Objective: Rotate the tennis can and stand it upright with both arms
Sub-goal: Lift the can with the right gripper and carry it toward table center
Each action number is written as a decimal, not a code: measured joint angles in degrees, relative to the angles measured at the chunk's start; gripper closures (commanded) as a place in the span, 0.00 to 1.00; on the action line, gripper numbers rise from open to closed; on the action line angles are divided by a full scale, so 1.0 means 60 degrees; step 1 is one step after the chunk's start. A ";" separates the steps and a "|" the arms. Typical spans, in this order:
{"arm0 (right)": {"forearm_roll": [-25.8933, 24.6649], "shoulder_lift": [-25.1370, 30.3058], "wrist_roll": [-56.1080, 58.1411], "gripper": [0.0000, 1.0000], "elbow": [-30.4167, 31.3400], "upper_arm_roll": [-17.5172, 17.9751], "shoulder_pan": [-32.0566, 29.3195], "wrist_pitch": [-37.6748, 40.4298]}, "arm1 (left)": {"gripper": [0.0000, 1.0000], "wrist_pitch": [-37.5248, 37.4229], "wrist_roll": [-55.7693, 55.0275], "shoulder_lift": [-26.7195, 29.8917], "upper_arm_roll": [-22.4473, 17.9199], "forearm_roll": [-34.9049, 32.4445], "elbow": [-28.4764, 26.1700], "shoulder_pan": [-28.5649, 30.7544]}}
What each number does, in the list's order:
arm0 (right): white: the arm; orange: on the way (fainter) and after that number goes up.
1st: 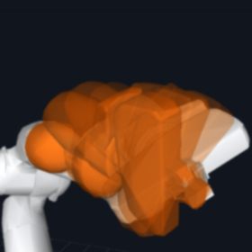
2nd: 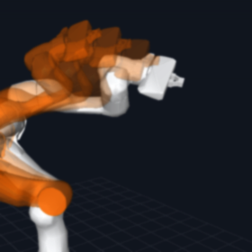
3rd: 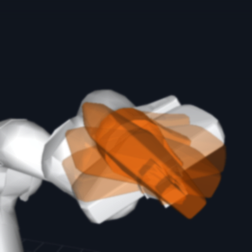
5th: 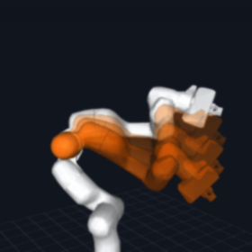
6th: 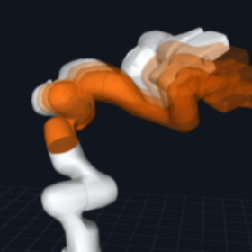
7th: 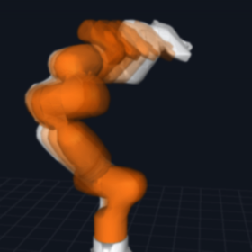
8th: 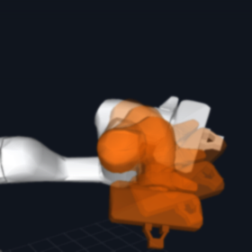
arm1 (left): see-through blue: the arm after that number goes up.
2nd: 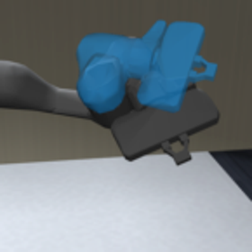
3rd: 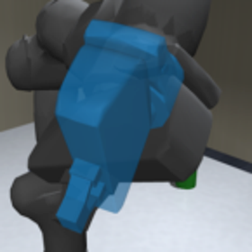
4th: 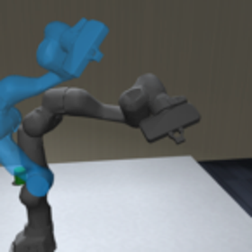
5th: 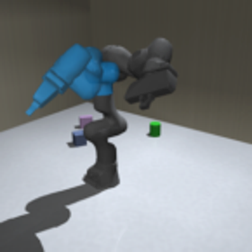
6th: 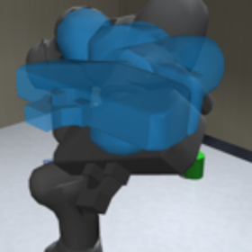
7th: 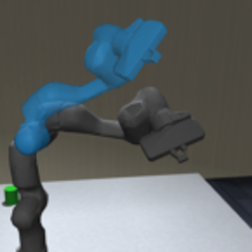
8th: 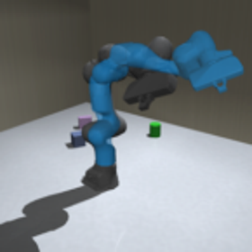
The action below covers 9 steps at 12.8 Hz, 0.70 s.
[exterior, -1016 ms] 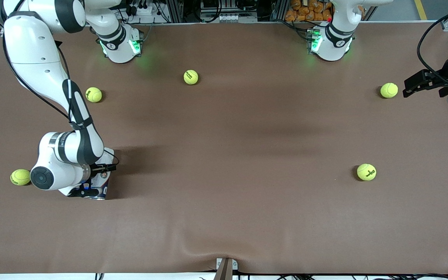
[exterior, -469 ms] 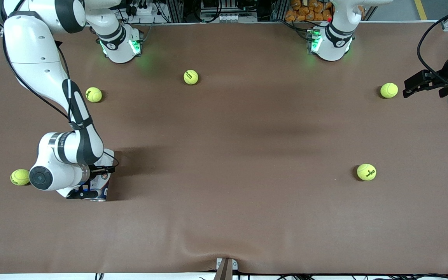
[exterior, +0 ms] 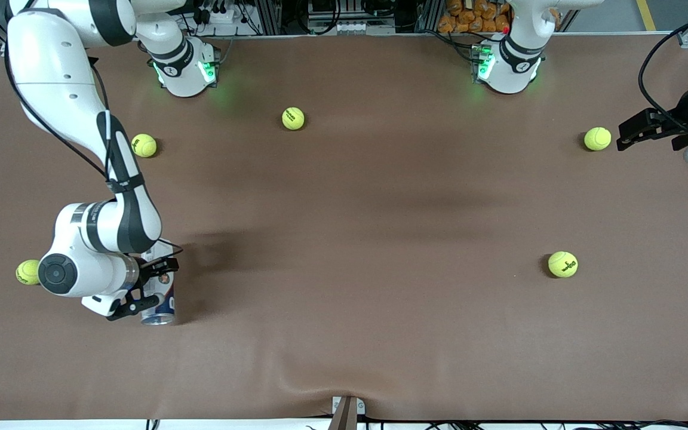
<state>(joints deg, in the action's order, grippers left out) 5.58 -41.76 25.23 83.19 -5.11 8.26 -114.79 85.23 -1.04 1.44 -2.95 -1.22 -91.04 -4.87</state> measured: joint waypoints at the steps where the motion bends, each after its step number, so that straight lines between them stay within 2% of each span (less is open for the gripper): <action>1: 0.0006 0.0090 0.0820 0.17 -0.0029 0.0174 0.0082 0.0007 | 0.00 0.0000 0.0000 0.0000 -0.0001 0.0000 0.0000 0.0002; 3: 0.0009 0.0214 0.2341 0.17 -0.0052 0.0832 0.0185 -0.0027 | 0.00 0.0000 0.0000 -0.0002 0.0004 0.0000 0.0001 -0.0011; 5: -0.0080 0.0228 0.2990 0.17 -0.0119 0.1487 0.0490 -0.0342 | 0.00 0.0000 0.0000 -0.0023 0.0002 0.0000 -0.0003 0.0001; 6: -0.0368 0.0230 0.3124 0.17 -0.0159 0.1625 0.0844 -0.0484 | 0.00 -0.0002 0.0000 -0.0047 0.0001 0.0000 -0.0007 0.0006; 9: -0.2149 0.0237 0.3160 0.17 -0.0292 0.1727 0.2634 -0.0768 | 0.00 -0.0005 0.0000 -0.0155 0.0007 0.0000 -0.0009 0.0000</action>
<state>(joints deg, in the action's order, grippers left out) -7.32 -40.34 44.19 81.43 5.25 24.06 -119.40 85.20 -1.04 0.50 -2.91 -1.21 -91.10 -4.87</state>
